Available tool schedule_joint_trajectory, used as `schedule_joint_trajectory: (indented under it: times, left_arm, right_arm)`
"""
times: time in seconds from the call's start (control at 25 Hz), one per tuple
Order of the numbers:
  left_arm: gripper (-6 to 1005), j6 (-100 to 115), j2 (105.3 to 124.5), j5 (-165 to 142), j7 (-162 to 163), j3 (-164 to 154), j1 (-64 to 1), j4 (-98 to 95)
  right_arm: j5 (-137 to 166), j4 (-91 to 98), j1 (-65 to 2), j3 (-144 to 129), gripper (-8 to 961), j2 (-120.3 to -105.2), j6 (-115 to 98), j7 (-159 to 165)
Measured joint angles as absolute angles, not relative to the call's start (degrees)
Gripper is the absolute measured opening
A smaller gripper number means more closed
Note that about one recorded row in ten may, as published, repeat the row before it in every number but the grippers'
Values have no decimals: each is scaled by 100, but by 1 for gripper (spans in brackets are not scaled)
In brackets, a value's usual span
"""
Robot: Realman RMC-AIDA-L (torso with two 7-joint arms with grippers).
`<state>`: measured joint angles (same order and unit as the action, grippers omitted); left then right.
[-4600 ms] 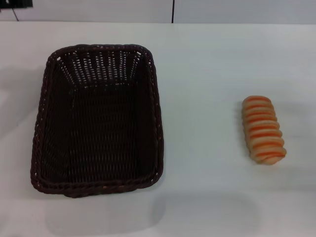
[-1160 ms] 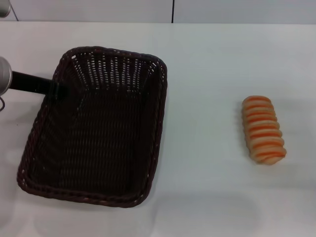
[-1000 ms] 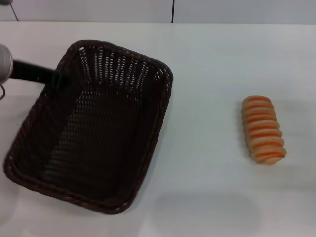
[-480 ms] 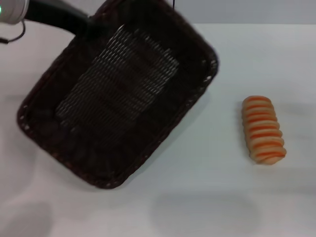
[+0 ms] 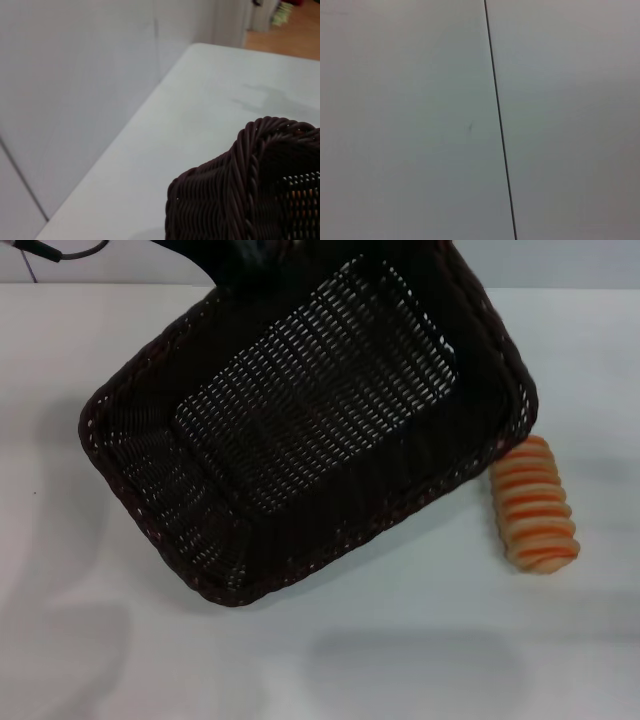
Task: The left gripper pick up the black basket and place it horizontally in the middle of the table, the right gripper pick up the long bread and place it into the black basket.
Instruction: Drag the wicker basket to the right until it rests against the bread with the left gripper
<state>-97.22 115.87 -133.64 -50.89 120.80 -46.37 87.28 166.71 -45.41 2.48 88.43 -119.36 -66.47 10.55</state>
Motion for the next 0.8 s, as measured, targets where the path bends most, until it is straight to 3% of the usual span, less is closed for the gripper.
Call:
schedule_joint_trajectory:
  times: [0.52,0.8]
  left_arm:
    - [216,-10806,11579,-13384,-5767,11696,-5066,8675]
    - [222,-10808,11740,-13399,-5914,11092,-5094,8457]
  right_arm:
    - [16672,-4552,241,8841,699,-11936,-6689,1067]
    - [16673,-4552,238,8842,699,-11936,-6685,1071]
